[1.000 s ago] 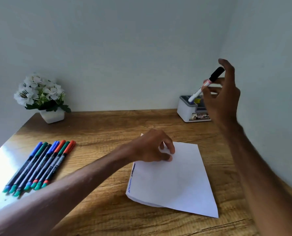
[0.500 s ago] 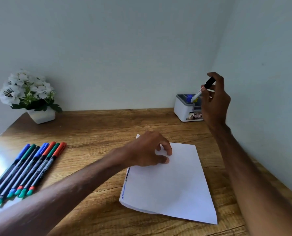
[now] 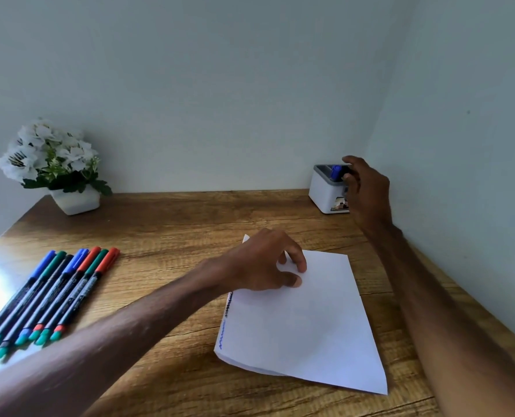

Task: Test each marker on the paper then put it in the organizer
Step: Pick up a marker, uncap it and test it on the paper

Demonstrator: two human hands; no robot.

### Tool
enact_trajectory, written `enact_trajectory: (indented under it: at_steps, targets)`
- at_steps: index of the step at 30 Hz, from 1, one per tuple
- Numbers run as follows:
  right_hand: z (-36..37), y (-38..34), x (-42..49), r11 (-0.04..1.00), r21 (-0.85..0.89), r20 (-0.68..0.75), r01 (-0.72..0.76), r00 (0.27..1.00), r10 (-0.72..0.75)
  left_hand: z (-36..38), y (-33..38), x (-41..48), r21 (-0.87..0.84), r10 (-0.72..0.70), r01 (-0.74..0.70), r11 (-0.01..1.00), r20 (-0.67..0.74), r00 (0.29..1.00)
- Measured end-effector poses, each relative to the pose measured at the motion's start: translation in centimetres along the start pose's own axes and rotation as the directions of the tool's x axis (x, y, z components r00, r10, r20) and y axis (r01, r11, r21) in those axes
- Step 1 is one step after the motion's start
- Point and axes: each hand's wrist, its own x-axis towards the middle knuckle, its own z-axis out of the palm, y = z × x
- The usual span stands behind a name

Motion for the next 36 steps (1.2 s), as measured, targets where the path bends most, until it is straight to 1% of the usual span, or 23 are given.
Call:
enact_trajectory:
  at_steps: [2, 6, 9, 11, 14, 17, 20, 24, 29, 31, 34, 36]
  targets:
    - [0.2, 0.3, 0.0, 1.000, -0.006, 0.001, -0.016, 1.000, 0.016, 0.0, 0.0, 0.0, -0.003, 0.002, -0.002, 1.000, 0.000, 1.000]
    - [0.3, 0.6, 0.0, 1.000, -0.029, 0.007, 0.003, 1.000, -0.003, 0.0, -0.1, 0.0, -0.013, 0.001, 0.000, 1.000, 0.003, 1.000]
    - [0.3, 0.3, 0.1, 1.000, -0.019, 0.008, -0.020, 1.000, 0.021, 0.0, -0.2, 0.1, -0.009, 0.001, -0.001, 1.000, 0.004, 1.000]
    - [0.4, 0.2, 0.1, 0.999, -0.015, 0.028, -0.037, 0.999, 0.037, 0.0, -0.2, 0.1, -0.002, 0.000, 0.000, 1.000, 0.008, 1.000]
    - [0.4, 0.3, 0.2, 1.000, -0.011, 0.055, -0.011, 0.998, 0.011, 0.1, -0.1, 0.1, 0.004, 0.001, -0.001, 1.000, 0.012, 1.000]
    - [0.2, 0.2, 0.2, 1.000, 0.018, 0.014, 0.010, 1.000, -0.011, 0.0, -0.1, 0.1, 0.007, 0.001, -0.001, 1.000, 0.009, 1.000]
    - [-0.1, -0.3, 0.5, 0.996, 0.082, -0.043, 0.017, 0.999, -0.013, 0.0, -0.1, 0.1, 0.005, 0.000, 0.000, 1.000, 0.011, 1.000]
    - [-0.4, -0.5, 0.8, 0.990, 0.103, -0.116, 0.099, 0.989, -0.087, -0.1, 0.0, 0.1, 0.003, 0.004, -0.004, 1.000, 0.010, 1.000]
    - [-0.5, -0.4, 0.9, 0.992, 0.007, -0.183, 0.127, 0.975, -0.123, 0.0, -0.1, 0.0, 0.002, 0.009, -0.009, 1.000, 0.010, 1.000]
    - [-0.2, -0.2, 0.8, 0.990, -0.018, -0.167, 0.138, 0.976, -0.139, -0.1, -0.1, 0.0, -0.001, 0.012, -0.012, 1.000, 0.011, 1.000]
    - [0.2, 0.4, 0.3, 0.982, -0.107, -0.106, 0.154, 0.980, -0.166, -0.1, 0.0, -0.1, 0.001, 0.008, -0.008, 1.000, 0.008, 1.000]
    - [0.1, 0.7, -0.2, 0.986, -0.095, -0.093, 0.135, 0.985, -0.144, -0.1, 0.0, -0.1, 0.002, 0.011, -0.011, 1.000, 0.007, 1.000]
